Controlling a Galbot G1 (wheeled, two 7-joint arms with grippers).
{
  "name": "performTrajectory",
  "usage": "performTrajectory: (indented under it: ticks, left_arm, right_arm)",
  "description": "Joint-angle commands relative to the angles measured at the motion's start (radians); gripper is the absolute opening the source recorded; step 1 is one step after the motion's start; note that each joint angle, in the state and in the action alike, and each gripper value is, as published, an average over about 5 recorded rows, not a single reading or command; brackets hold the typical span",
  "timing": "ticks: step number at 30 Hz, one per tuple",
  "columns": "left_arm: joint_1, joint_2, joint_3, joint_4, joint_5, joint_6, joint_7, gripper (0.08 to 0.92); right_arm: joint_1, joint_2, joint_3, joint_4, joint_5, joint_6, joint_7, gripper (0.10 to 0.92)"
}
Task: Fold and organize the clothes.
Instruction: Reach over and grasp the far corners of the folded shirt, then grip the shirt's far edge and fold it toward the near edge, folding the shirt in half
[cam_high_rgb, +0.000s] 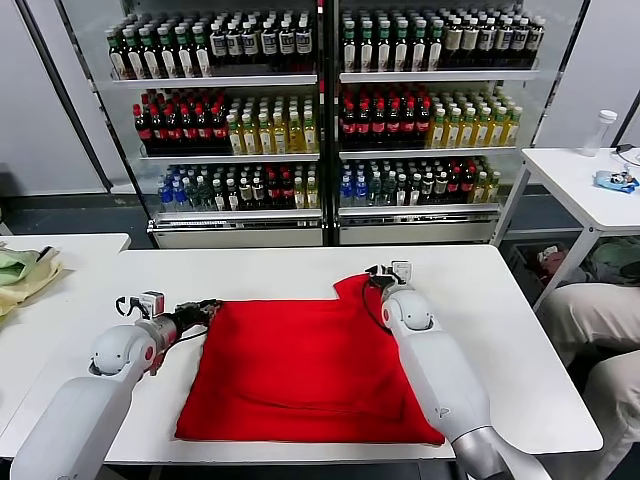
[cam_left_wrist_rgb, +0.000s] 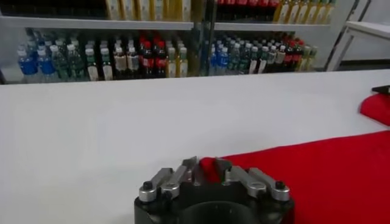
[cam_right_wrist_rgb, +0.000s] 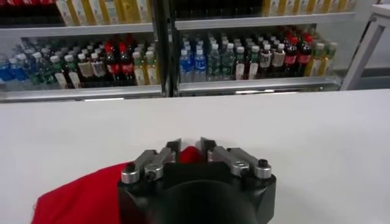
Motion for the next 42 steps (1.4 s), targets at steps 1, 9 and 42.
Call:
performTrajectory:
  ticks: [1, 9, 42]
  left_arm:
    - [0.010, -0.005, -0.004, -0.003, -0.009, -0.011, 0.015, 0.169]
    - [0.080, 0.023, -0.025, -0.128, -0.063, -0.064, -0.057, 0.081]
    - [0.577, 0.099, -0.296, -0.474, -0.142, -0.172, -0.118, 0.081]
  right_arm:
    - [-0.008, -0.001, -0.001, 0.037, 0.001, 0.008, 0.001, 0.132]
    - [-0.083, -0.051, 0.000, 0.279, -0.008, 0.017, 0.012, 0.114]
    - [-0.799, -0.291, 0.166, 1.131, 0.060, -0.050, 0.074, 0.114]
